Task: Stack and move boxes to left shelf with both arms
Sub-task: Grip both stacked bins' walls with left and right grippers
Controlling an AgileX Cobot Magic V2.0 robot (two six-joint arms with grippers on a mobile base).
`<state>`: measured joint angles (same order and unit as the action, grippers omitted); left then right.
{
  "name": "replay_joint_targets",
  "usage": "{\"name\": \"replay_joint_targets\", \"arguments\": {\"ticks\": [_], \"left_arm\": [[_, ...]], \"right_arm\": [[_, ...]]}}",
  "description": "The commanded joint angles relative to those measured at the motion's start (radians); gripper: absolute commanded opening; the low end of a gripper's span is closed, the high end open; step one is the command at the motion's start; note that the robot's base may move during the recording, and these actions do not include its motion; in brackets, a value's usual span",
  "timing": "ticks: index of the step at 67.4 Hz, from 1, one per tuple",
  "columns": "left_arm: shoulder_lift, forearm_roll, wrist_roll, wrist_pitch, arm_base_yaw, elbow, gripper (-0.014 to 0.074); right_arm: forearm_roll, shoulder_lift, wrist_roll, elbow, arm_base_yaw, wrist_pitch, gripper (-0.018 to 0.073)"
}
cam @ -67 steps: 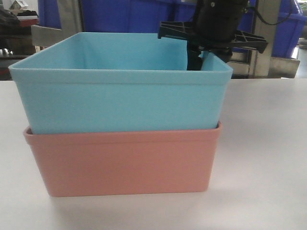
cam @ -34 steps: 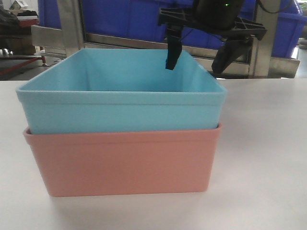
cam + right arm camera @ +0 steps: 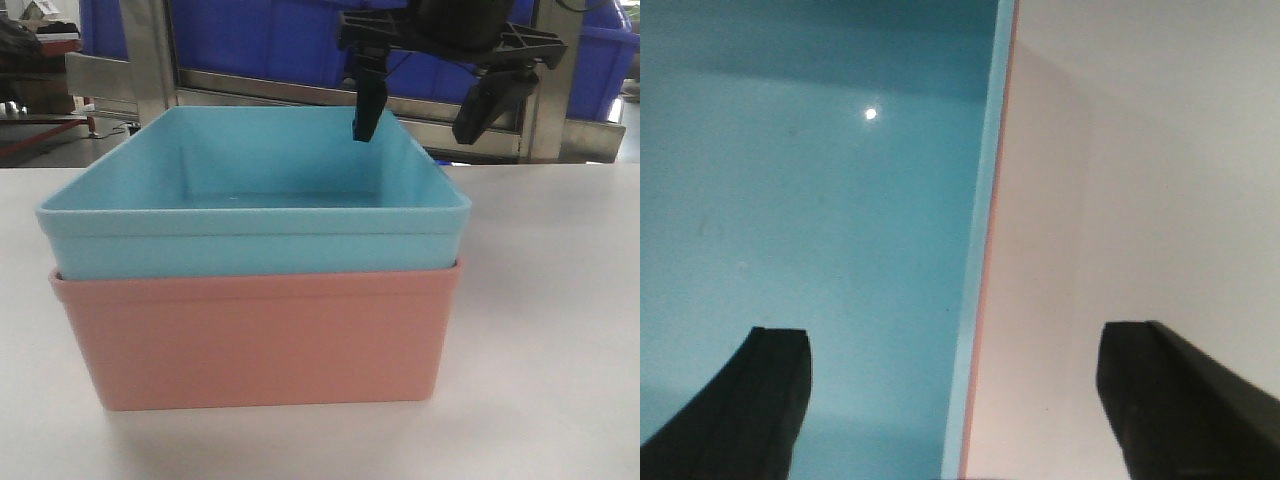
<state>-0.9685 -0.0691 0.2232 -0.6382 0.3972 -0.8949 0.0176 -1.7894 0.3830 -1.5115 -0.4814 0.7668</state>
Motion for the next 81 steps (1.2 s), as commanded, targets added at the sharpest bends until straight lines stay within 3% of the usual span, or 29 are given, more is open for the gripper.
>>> {"name": "replay_joint_targets", "arguments": {"ticks": [1, 17, 32, 61, 81], "left_arm": [[-0.109, 0.005, 0.054, 0.004, -0.006, -0.128, 0.0524], [-0.413, 0.009, 0.054, -0.124, -0.006, -0.349, 0.0522], [-0.614, 0.016, 0.056, -0.16, -0.006, -0.467, 0.0521], [-0.791, 0.084, 0.056, -0.098, -0.006, -0.508, 0.0512], [-0.882, 0.092, 0.056, -0.09, -0.006, -0.508, 0.0512]], "right_arm": [[0.018, 0.061, -0.017, -0.036, -0.002, -0.032, 0.0612], [0.018, 0.054, -0.019, -0.036, -0.002, -0.035, 0.0612], [0.017, 0.035, -0.019, -0.036, -0.002, -0.052, 0.0612], [0.01, -0.079, -0.02, -0.035, -0.003, -0.041, 0.0612], [0.011, -0.123, -0.021, -0.035, -0.003, -0.049, 0.0612]]}}
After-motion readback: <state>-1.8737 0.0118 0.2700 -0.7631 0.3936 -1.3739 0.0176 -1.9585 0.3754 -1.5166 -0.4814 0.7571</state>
